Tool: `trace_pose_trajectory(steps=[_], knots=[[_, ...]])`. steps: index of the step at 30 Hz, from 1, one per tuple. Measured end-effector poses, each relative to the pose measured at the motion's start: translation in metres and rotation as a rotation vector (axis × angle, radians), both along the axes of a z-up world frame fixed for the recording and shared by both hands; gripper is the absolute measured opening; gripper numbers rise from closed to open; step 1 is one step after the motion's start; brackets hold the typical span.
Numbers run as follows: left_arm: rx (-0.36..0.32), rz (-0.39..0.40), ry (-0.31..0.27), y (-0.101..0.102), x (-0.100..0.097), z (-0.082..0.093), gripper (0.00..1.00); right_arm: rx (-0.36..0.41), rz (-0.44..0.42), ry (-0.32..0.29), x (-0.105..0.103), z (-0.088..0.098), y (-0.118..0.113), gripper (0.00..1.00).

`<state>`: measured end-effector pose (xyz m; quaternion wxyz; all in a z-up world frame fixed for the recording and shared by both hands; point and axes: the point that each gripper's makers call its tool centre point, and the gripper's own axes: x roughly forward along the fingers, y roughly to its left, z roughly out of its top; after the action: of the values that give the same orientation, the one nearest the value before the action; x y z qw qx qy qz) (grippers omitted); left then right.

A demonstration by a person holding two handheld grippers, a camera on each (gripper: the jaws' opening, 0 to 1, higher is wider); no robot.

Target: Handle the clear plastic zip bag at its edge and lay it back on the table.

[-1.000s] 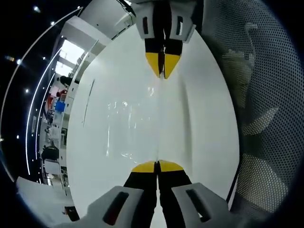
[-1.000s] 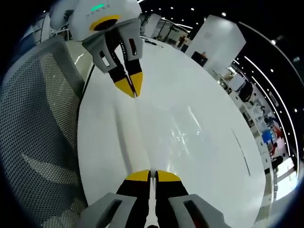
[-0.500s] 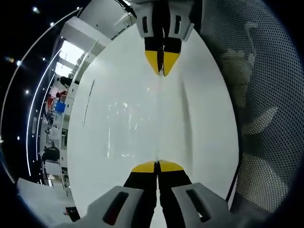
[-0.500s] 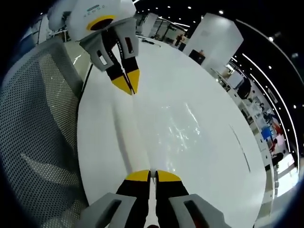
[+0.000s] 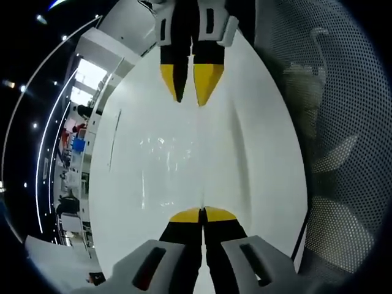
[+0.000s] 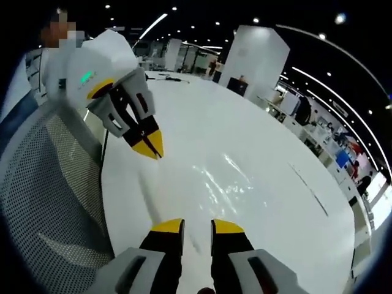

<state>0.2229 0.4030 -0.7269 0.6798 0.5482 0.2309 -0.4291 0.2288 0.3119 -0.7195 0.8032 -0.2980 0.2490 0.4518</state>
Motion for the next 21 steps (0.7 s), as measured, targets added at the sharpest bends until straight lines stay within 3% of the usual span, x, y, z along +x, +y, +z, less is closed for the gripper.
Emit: trace_pose_trajectory(steps=[13, 21], knots=[[-0.005, -0.003, -0.002, 0.003, -0.005, 0.001, 0.0, -0.065, 0.024, 0.017, 0.001, -0.015, 0.014, 0.1], [-0.015, 0.005, -0.005, 0.003, -0.003, 0.001, 0.0, -0.055, 0.012, 0.038, -0.001, -0.016, 0.014, 0.0]])
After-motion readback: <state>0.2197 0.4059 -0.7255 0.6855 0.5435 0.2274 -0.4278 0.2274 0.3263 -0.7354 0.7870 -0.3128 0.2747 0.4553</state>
